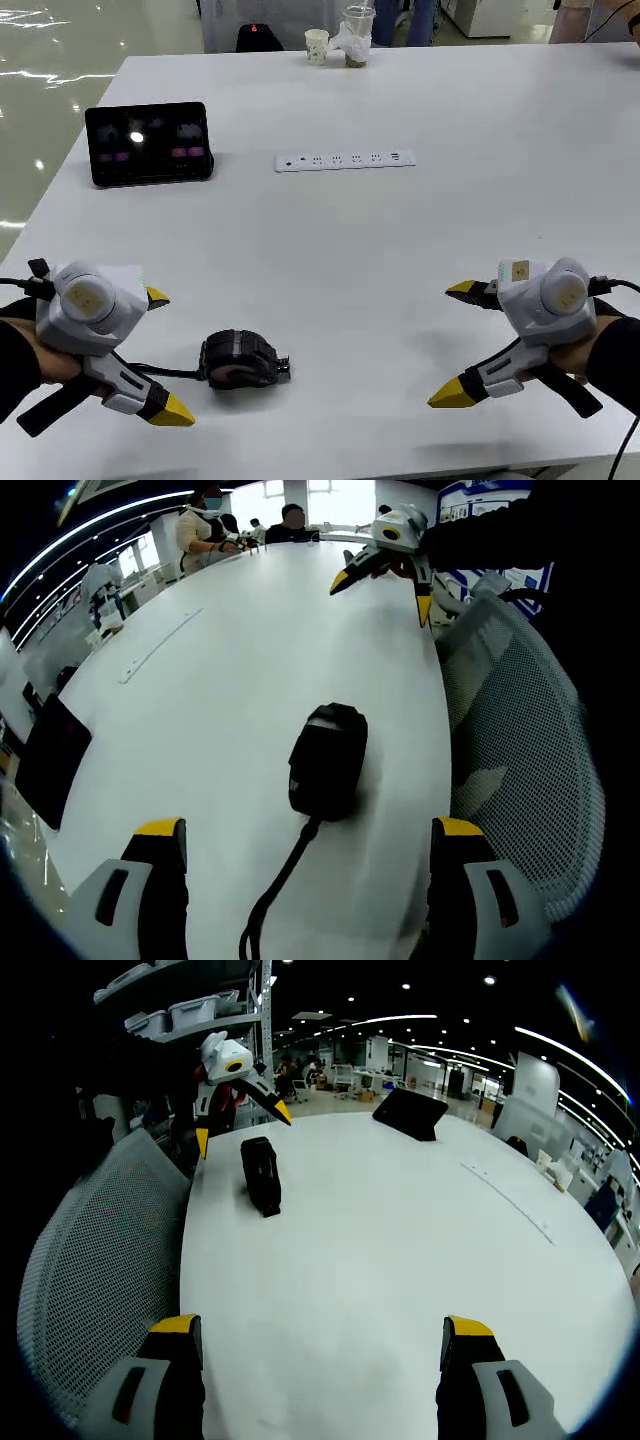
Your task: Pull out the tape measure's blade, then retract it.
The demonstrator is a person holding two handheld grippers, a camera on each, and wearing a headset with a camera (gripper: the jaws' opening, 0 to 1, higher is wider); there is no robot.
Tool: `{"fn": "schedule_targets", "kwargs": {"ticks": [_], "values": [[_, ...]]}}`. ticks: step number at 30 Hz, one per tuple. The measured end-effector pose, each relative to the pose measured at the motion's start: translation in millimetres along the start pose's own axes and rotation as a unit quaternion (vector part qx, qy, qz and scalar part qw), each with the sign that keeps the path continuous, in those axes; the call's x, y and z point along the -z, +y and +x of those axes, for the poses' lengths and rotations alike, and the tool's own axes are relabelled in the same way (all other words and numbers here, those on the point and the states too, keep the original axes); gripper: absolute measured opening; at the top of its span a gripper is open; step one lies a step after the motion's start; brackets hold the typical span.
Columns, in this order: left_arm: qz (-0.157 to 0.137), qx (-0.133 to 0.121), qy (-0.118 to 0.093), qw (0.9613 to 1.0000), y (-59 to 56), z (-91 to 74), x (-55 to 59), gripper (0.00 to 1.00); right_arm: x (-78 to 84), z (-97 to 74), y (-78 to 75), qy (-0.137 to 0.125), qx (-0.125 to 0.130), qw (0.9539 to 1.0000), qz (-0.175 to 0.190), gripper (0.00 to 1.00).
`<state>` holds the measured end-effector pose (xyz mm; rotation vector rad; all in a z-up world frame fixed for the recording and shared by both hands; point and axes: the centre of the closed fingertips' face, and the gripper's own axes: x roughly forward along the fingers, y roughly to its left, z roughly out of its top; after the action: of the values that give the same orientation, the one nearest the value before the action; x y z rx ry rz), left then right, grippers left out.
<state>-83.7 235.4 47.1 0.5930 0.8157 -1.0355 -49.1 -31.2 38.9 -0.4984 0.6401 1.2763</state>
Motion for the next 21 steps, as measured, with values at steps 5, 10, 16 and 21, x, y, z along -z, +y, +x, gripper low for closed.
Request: {"fn": "schedule_targets", "kwargs": {"ticks": [5,10,16,21], "values": [[0.017,0.006,-0.001,0.9998,-4.0,6.0,-12.7,0.96,-6.2,10.6,-1.9,0.000,-0.003,1.0000,-0.003,0.99],[0.030,0.016,-0.003,0.9994,-8.1,13.3,-22.2,0.94,-12.1,21.2,0.4,-0.004,-0.012,0.9999,-0.008,0.99],[0.044,0.030,0.001,0.9986,-14.6,23.4,-32.1,0.91,-18.6,36.1,5.8,0.000,-0.025,0.9995,-0.019,0.99],[0.075,0.040,-0.007,0.9964,-19.9,29.4,-40.5,0.82,-25.8,49.6,8.3,-0.009,-0.029,0.9995,-0.013,0.99]]}}
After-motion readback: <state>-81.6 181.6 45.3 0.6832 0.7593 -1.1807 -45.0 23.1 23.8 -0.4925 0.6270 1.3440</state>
